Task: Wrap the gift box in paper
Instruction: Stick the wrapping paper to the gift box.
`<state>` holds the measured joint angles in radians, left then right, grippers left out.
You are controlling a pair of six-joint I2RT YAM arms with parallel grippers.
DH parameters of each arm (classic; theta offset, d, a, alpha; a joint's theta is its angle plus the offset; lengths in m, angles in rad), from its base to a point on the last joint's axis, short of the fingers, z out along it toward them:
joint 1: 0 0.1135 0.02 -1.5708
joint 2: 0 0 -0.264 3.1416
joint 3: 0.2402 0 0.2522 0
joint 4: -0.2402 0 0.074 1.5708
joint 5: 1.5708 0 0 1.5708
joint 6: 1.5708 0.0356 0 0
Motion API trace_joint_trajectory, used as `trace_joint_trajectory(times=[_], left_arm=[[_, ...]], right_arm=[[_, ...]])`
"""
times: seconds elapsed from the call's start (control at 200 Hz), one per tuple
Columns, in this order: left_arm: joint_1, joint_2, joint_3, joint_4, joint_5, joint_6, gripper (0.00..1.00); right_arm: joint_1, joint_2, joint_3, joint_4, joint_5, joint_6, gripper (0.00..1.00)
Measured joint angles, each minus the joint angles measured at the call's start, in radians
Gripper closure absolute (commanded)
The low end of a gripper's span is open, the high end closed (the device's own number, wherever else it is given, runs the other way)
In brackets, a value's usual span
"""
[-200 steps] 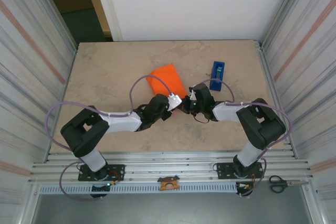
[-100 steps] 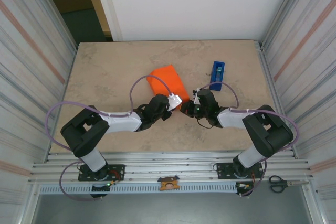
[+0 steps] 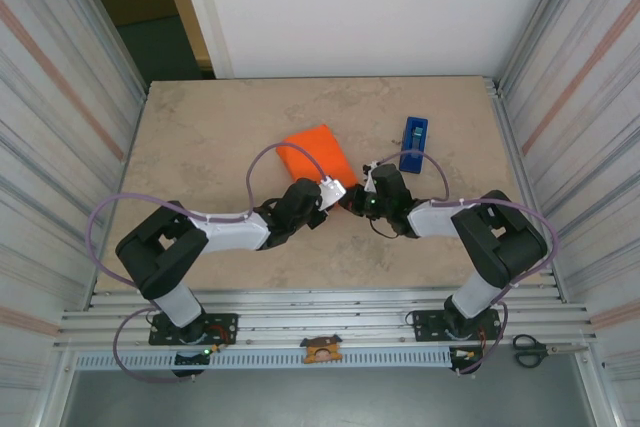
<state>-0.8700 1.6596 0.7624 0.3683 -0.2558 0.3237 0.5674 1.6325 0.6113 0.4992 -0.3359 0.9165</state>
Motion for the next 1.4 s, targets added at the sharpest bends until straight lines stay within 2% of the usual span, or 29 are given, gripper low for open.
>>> trace_joint_trajectory(times=[0.266,0.621,0.807,0.972,1.122,1.403], left_arm=[[0.0,0.0,0.0,0.0,0.0,0.0,0.67],[0.0,0.0,0.0,0.0,0.0,0.0,0.67],[0.0,0.0,0.001,0.0,-0.003,-0.005,0.66],[0.0,0.0,0.003,-0.005,-0.004,-0.012,0.59],[0.002,-0.011,0.011,-0.039,0.012,-0.022,0.46],[0.04,-0.055,0.045,-0.189,0.111,-0.042,0.21]], right_arm=[[0.001,-0.076,-0.035,-0.002,-0.009,0.0,0.96],[-0.006,-0.02,0.023,0.047,-0.032,0.051,0.96],[-0.009,-0.047,0.009,0.042,-0.027,0.07,0.95],[-0.041,-0.178,-0.021,-0.044,-0.004,0.041,0.9],[-0.098,-0.291,-0.029,-0.145,0.008,-0.008,0.87],[-0.193,-0.317,-0.03,-0.252,-0.01,-0.064,0.79]])
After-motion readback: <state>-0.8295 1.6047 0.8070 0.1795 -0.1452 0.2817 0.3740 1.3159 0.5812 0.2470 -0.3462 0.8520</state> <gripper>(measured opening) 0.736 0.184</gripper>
